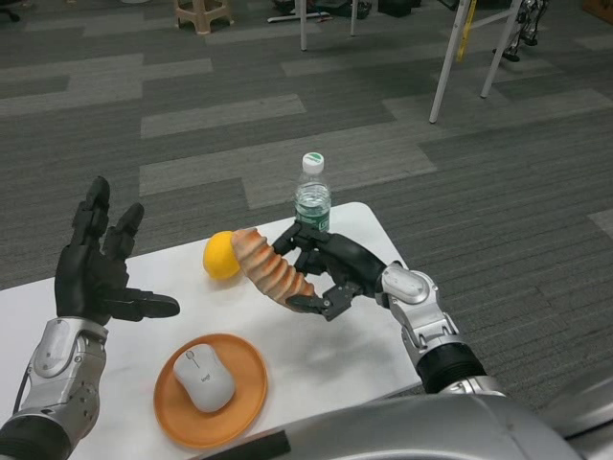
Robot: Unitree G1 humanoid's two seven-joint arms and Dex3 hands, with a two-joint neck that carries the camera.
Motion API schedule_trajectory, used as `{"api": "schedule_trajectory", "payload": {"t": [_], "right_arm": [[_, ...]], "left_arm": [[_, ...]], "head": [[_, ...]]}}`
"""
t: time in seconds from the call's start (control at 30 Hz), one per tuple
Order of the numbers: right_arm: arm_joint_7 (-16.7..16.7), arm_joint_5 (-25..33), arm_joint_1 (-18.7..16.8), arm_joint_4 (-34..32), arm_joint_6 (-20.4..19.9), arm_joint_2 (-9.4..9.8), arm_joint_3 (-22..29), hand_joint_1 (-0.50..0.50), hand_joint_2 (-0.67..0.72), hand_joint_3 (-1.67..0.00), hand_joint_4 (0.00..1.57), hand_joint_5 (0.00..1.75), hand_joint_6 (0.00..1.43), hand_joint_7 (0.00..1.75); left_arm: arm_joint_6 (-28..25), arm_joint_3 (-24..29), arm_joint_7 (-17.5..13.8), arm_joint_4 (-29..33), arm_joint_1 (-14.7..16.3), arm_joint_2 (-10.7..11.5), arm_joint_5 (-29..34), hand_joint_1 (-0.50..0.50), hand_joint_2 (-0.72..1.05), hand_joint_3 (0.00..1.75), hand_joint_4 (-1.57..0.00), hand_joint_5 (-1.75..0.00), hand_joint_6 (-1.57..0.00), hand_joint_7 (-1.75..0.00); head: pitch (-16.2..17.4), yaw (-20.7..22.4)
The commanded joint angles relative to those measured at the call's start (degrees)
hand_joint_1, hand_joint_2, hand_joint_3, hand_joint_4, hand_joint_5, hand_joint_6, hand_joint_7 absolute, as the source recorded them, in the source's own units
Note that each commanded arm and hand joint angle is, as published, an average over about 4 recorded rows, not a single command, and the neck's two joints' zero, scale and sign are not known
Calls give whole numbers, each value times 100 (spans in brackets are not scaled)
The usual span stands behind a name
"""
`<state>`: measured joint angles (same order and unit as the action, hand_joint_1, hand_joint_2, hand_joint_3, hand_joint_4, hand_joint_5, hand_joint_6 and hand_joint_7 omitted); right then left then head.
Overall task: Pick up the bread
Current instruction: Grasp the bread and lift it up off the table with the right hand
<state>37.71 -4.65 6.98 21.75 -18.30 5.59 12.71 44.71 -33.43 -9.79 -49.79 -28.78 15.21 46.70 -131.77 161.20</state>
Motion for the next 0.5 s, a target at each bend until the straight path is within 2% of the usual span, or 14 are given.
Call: {"api": "schedule_trajectory", "payload": {"t": [0.03,0.2,0.37,0.5], "right_arm": [[-205,133,153,-176,4,-54,41,-29,-60,-111,78,155,91,154],[-607,224,203,-409,-24,-58,47,-29,-60,-111,103,155,108,154],[-1066,305,208,-611,-55,-60,47,-29,-60,-111,121,165,116,154],[-1292,397,205,-666,-110,-82,47,-29,-60,-111,128,165,121,154]], "left_arm": [[21,47,12,-48,-22,-8,-3,50,-19,9,0,-41,0,0],[21,47,12,-48,-22,-10,-21,50,-19,7,0,-41,0,0],[21,47,15,-48,-22,-10,-29,50,-19,9,0,-41,0,0],[21,40,12,-48,-20,-10,-29,50,-19,9,0,-41,0,0]], "head": [[-61,81],[-126,169],[-176,225],[-193,212]]}}
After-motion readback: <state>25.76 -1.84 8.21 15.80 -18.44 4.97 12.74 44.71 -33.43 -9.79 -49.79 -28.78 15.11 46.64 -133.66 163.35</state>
